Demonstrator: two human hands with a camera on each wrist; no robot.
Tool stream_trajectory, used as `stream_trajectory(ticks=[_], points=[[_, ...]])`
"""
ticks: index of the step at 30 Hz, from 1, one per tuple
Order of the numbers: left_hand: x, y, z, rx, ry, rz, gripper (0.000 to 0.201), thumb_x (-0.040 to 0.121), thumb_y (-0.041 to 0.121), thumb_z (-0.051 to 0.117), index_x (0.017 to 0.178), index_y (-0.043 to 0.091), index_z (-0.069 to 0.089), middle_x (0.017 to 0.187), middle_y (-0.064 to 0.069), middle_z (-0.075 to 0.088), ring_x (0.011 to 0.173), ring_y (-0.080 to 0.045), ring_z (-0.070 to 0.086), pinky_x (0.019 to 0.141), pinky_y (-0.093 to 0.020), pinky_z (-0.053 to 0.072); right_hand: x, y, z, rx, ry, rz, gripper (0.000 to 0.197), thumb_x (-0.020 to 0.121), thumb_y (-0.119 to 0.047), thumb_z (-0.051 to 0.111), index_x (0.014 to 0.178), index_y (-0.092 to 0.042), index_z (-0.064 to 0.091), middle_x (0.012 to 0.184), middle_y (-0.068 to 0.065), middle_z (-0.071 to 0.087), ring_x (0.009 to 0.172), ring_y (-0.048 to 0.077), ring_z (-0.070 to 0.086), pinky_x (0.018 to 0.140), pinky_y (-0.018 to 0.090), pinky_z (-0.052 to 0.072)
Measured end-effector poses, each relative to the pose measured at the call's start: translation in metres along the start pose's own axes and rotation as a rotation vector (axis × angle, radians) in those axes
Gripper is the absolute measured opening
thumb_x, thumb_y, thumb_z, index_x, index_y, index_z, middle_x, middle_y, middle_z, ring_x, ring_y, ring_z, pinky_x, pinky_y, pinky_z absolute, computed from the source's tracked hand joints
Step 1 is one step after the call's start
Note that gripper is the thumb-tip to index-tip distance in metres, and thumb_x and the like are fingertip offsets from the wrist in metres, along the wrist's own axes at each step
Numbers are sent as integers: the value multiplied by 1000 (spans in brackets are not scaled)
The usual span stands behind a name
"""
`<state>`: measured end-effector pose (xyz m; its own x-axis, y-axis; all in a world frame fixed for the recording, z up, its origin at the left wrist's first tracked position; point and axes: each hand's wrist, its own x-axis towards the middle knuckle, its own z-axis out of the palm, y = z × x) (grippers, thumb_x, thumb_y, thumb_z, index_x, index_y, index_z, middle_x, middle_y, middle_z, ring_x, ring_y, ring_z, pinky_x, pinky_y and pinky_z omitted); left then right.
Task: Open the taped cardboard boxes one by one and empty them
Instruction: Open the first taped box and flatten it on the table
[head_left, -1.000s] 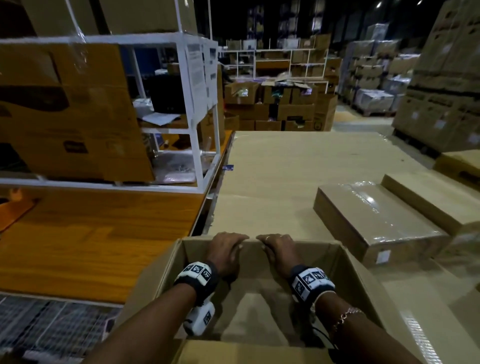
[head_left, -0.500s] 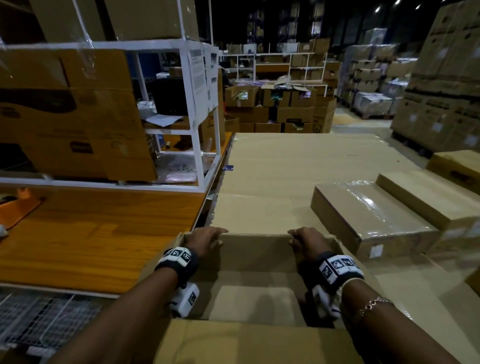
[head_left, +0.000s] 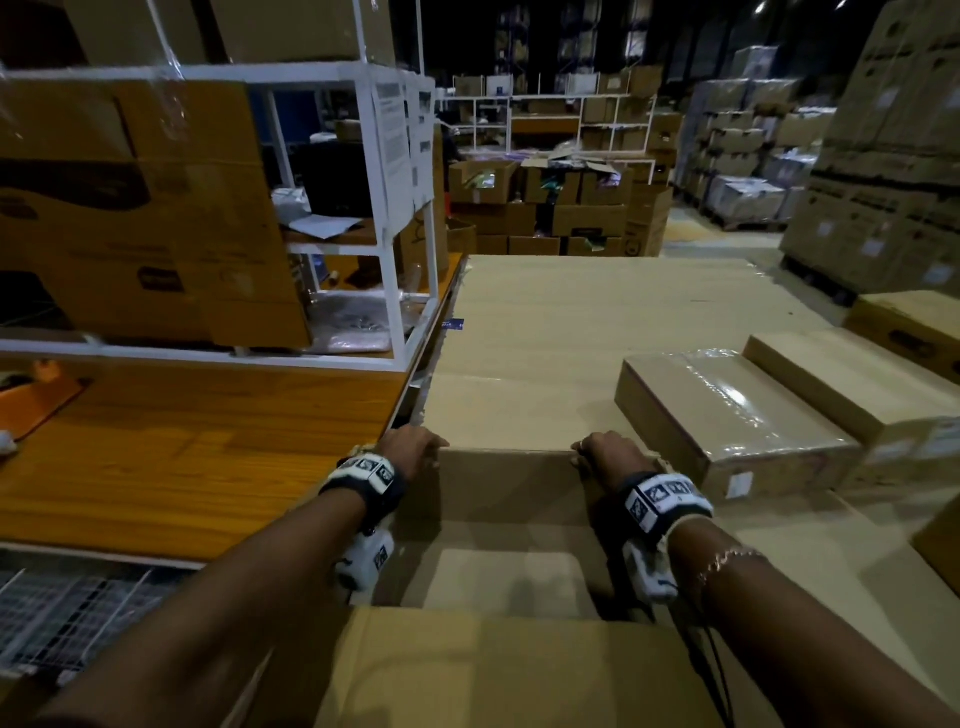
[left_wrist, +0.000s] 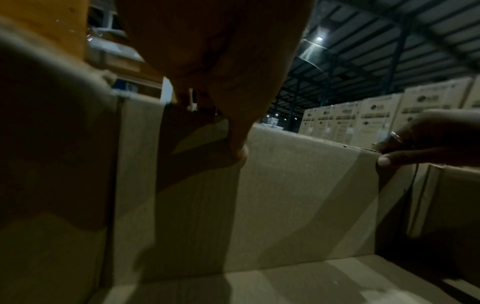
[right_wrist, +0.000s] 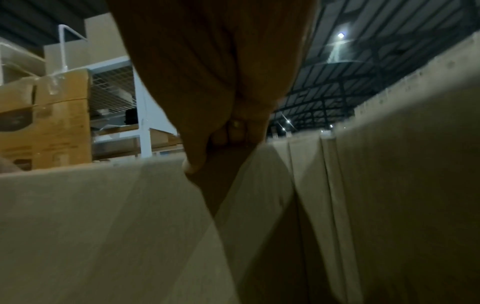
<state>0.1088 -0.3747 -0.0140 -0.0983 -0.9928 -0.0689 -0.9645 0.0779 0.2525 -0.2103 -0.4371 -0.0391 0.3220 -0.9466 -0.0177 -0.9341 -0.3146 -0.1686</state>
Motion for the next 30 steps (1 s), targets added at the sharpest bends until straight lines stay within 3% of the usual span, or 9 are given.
stream_trajectory(ticks=[4,8,13,16,20,23,25,28,30], points=[[-6,15,-30,82,-136,32,38,96,24,66,133,17,64,130,-4,66,119,-22,61,97,-34,51,-8,-12,-41,81,-185,-69,28,94,-37,59,82,-16,71,85,10,70,83,32,65,77,38,53],[-37,26,-38,2,-158,72,34,91,33,71,123,23,68,120,2,69,111,-16,64,87,-29,53,-56,-42,-76,131,-205,-192,52,101,-47,48,57,-20,46,57,0,47,58,24,46,63,32,38],[-98,42,-47,-31,-255,195,42,93,45,66,130,27,65,132,6,65,117,-11,60,103,-37,50,-131,-86,-80,48,-309,-277,56,98,-63,41,65,-18,47,66,3,51,63,23,45,68,36,42],[-137,53,-46,-63,-349,271,40,95,46,62,125,21,69,125,5,70,110,-11,66,100,-38,53,-169,-110,-71,93,-391,-307,59,97,-63,42,70,-12,52,70,7,52,65,23,44,68,34,40],[-185,64,-39,-64,-419,253,44,94,52,61,123,21,72,109,4,74,95,-14,67,88,-35,55,-206,-122,-64,61,-505,-263,50,96,-56,52,79,-12,68,76,2,67,68,16,56,78,38,51],[-208,65,-33,-64,-396,201,57,92,55,63,136,19,61,121,-1,67,102,-16,61,94,-37,53,-231,-128,-62,-22,-398,-205,39,91,-50,64,85,-12,66,76,-1,63,67,13,54,63,31,47],[-222,67,-37,-80,-281,204,60,89,56,67,135,19,59,115,2,66,100,-14,61,91,-37,55,-248,-134,-67,-33,-275,-171,30,89,-44,69,85,-16,61,76,-5,58,67,12,53,58,26,43],[-245,74,-52,-139,-73,226,54,86,45,74,132,20,60,120,0,65,103,-14,60,89,-33,54,-272,-142,-84,37,-75,-108,22,86,-40,74,94,-25,58,86,-8,55,80,14,55,62,23,43],[-264,80,-65,-150,62,261,56,85,39,76,135,22,58,126,2,62,107,-13,57,89,-30,51,-290,-145,-98,69,50,-105,41,84,-38,76,118,-19,61,101,-2,62,86,13,56,69,26,48]])
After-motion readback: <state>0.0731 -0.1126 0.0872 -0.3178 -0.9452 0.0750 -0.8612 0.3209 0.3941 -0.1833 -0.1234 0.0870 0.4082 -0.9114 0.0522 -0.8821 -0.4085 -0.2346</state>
